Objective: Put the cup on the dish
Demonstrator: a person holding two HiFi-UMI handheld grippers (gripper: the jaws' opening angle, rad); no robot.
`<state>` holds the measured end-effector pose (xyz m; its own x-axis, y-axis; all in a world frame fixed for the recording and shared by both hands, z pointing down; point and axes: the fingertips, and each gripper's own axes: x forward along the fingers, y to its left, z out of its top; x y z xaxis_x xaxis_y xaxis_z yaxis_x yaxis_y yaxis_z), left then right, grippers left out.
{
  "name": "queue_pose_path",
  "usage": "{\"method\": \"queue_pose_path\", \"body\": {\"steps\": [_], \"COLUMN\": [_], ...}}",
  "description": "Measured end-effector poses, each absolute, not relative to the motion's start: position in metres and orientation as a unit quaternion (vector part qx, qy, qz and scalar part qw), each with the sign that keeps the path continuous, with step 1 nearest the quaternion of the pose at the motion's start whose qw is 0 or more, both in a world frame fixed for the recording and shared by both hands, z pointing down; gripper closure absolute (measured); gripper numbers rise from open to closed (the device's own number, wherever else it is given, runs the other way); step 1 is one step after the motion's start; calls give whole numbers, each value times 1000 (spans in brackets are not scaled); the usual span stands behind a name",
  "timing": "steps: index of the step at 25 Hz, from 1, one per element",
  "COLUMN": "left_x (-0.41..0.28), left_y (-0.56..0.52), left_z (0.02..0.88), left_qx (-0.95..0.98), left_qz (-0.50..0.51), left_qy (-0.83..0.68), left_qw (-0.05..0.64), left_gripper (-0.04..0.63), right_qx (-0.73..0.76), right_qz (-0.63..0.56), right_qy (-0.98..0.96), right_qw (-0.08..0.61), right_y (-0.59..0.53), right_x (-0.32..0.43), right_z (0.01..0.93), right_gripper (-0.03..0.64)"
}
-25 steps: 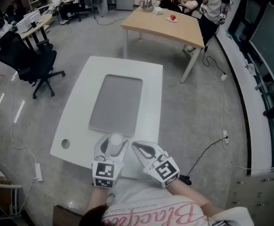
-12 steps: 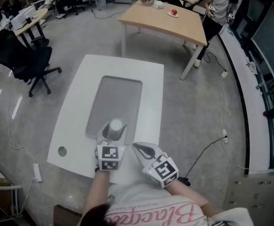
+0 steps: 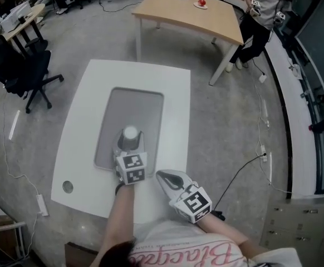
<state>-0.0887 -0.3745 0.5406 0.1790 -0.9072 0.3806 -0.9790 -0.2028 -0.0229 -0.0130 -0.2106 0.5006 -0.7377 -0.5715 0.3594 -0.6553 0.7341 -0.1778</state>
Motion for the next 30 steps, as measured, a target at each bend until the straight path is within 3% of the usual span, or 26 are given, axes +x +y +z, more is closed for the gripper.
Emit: {"method": "queue_pose_path", "body": {"steps": [21,23,26,30], "left_x": [-97,-94,-93,-99], "left_y": [-421,-420,-415,-401], "left_z": [598,603,603,593], "left_qx": [708,715,717,717], "left_qz": [203,206,209,203], "left_qy": [-656,-644,-636,-638], "left_qw": [166,180,195,195], "left_gripper": [326,226,142,117], "right_qx": [354,351,340,323], "right_qz": [174,169,171,150], "right_qy": [-905,-907,-914,-926], "right_qw": [162,158,142,126], "right_y": [-209,-208,-204,-196], "right_x": [-1,-2,-2,-6], "right_z": [515,512,507,498], "right_gripper": [615,615,614,615]}}
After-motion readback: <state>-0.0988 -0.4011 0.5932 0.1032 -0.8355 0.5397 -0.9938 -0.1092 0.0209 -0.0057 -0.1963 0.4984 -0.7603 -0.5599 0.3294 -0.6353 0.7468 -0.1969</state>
